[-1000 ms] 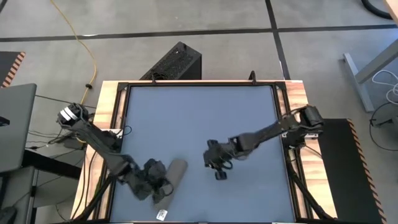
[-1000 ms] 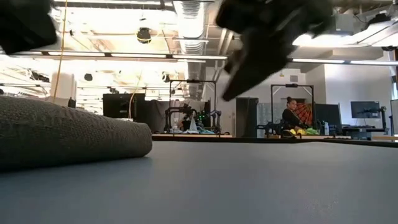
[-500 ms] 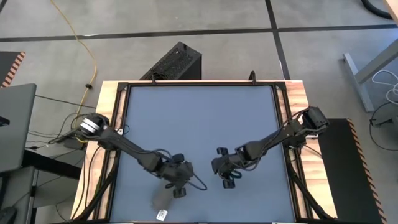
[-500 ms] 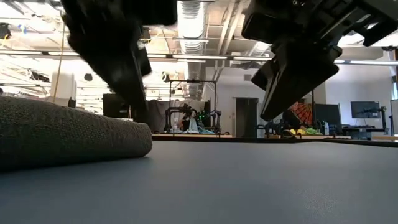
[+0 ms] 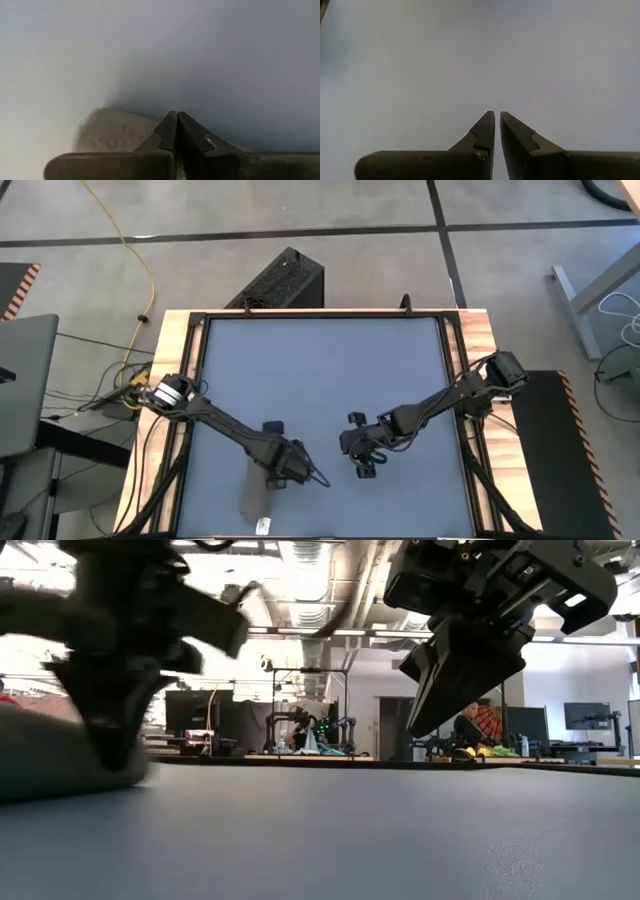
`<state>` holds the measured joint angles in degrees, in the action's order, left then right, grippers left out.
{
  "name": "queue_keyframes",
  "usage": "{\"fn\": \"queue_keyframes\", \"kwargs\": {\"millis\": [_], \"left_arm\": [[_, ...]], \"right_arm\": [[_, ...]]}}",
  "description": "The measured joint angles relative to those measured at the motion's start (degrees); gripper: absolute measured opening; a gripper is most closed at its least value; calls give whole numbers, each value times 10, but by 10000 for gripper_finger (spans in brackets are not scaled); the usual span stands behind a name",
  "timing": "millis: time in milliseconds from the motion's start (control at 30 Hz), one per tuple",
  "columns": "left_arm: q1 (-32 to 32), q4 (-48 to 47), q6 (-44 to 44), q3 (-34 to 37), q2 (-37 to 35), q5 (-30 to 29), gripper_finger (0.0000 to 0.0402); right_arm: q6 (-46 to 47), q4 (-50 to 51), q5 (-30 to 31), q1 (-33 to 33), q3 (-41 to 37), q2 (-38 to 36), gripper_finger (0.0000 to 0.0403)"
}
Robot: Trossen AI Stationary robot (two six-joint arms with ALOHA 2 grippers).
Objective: Roll towel into tight, uniform cylinder
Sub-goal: Roll the gray towel, then return to Home Position
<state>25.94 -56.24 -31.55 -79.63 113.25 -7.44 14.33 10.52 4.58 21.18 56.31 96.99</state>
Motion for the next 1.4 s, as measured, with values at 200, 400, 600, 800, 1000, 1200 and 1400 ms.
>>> {"fn": "queue_keyframes", "kwargs": {"millis": [200,400,600,800,1000,1200,1400], "left_arm": [[29,-95,-69,14,0,-26,0],[57,-60,-115,14,-33,-80,0],[99,79,-140,12,-85,-119,0],[156,202,-141,34,-45,-63,0],[170,245,-154,35,1,-2,0],[193,183,-197,35,3,22,0],[195,200,-188,35,3,-22,0]], "right_arm": [[-9,2,0,-3,0,0,58],[-9,2,0,-3,0,0,58],[11,3,-1,-1,0,0,58],[32,0,-2,15,0,0,58],[52,-13,-1,28,0,0,58],[58,-15,-1,36,0,0,58],[58,-19,-1,34,0,0,58]]}}
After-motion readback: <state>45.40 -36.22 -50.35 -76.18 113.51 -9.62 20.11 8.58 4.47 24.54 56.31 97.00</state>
